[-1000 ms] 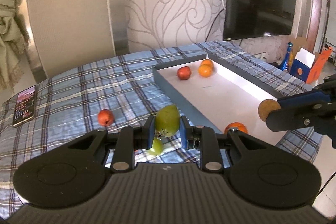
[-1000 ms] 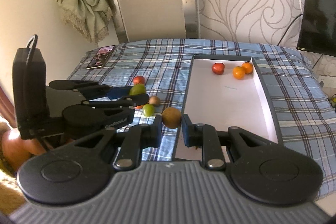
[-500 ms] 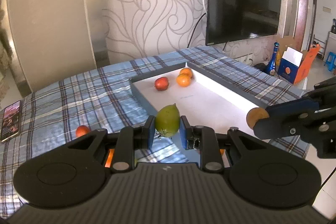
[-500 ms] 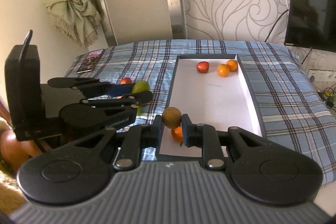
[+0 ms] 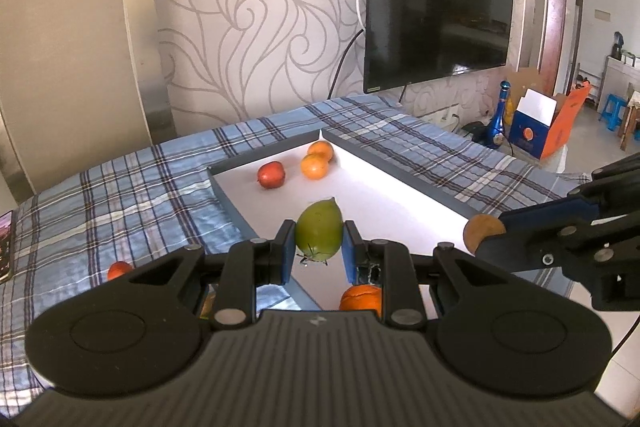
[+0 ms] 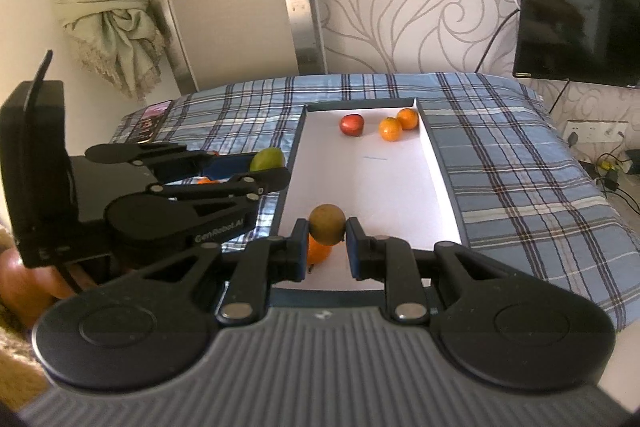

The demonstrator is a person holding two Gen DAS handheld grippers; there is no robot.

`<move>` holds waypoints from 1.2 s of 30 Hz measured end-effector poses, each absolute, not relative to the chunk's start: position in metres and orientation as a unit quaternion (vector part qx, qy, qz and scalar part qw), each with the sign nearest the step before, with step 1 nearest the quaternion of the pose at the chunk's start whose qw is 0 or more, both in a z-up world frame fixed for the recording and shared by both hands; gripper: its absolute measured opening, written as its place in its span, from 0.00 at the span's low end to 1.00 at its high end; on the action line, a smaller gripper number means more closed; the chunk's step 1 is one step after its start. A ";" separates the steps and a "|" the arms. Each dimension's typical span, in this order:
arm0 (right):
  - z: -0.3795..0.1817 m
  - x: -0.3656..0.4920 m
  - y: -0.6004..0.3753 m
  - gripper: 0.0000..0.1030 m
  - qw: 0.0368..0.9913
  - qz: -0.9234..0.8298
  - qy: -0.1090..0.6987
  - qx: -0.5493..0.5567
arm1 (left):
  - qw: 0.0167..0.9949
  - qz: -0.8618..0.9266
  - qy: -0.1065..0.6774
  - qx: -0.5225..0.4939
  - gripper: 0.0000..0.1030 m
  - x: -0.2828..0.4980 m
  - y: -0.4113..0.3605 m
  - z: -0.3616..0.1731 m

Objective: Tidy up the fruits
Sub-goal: 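Lower the green pear into the white box and open the left tool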

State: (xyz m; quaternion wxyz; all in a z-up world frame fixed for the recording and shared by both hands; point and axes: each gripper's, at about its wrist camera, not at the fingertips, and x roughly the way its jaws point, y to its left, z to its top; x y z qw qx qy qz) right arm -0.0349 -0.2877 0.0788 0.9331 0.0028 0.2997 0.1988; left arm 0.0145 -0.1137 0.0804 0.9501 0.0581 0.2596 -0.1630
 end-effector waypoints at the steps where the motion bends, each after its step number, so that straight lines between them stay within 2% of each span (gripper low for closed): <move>1: 0.079 -0.036 -0.289 0.22 0.933 0.198 0.300 0.003 | 0.950 -0.164 0.260 0.058 0.28 0.016 -0.115 0.080; 20: 0.081 -0.037 -0.296 0.22 0.938 0.181 0.294 0.001 | 0.947 -0.191 0.247 0.072 0.28 0.052 -0.151 0.086; 36: 0.082 -0.039 -0.298 0.22 0.940 0.173 0.293 -0.001 | 0.942 -0.181 0.271 0.078 0.28 0.086 -0.172 0.072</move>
